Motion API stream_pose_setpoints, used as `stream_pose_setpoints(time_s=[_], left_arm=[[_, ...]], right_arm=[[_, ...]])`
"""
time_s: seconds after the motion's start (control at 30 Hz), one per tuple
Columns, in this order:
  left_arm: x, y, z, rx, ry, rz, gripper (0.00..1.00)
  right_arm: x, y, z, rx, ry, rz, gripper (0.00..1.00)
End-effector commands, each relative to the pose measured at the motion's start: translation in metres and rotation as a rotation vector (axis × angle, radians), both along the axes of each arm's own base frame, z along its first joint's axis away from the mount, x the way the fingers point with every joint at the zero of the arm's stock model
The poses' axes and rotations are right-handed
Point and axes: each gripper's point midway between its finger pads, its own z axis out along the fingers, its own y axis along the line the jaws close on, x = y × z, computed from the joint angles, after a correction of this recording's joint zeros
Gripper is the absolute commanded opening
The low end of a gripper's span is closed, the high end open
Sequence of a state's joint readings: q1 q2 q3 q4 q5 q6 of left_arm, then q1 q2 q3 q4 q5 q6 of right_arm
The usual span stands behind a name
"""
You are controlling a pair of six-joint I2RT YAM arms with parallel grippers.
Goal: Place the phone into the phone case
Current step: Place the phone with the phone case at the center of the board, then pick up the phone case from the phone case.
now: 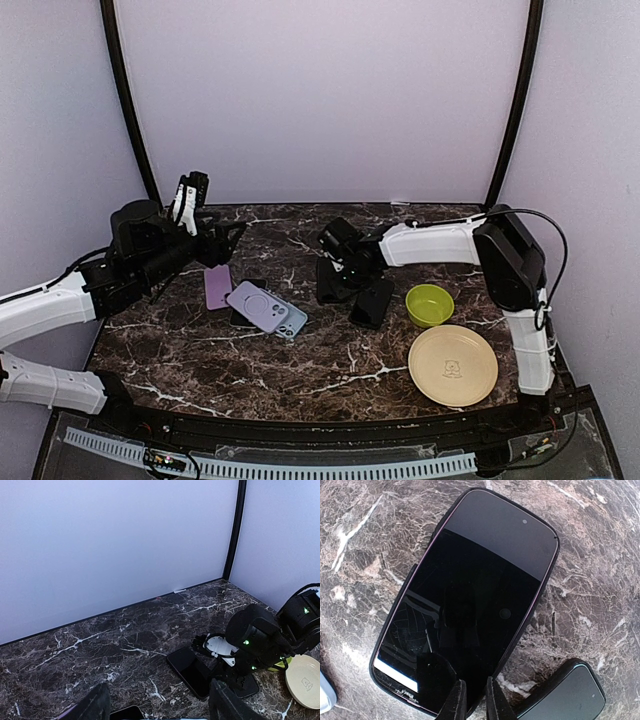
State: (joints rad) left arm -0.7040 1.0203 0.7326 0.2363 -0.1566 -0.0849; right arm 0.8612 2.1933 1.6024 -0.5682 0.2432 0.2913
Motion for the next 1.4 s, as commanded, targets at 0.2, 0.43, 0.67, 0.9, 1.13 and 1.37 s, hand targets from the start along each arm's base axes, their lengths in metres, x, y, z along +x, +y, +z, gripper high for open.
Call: stream_pose_setpoints(time_s=[0.2,0.43,0.67,0.9,1.13,1.37], left_arm=[[0.001,0.005,0.022,-0.021,-0.043,0.014,0.69],[0.002,0.008,0.021,-0.011,-0.046,0.032,0.7],[0.006,0.008,0.014,0.004,-0.023,0.043,0.79],[0.013,0.003,0.003,0.03,0.025,0.036,0.9],[0.024,-0.006,-0.019,0.091,0.144,0.029,0.9],[0.021,-0.006,-0.017,0.076,0.131,0.012,0.9]], right_arm=[[-0.038,-0.011,-0.031,-0.124,0.158,0.051,0.23],[-0.005,0.052,0.082,0.094,-0.155,0.119,0.44],[-0.041,0.11,0.091,0.245,-0.131,0.259,0.59],[-0.08,0.15,0.098,0.536,0.049,0.327,0.58],[-0.069,0.147,0.079,0.65,0.181,0.162,0.5],[-0.067,0.137,0.06,0.626,0.22,0.109,0.5]])
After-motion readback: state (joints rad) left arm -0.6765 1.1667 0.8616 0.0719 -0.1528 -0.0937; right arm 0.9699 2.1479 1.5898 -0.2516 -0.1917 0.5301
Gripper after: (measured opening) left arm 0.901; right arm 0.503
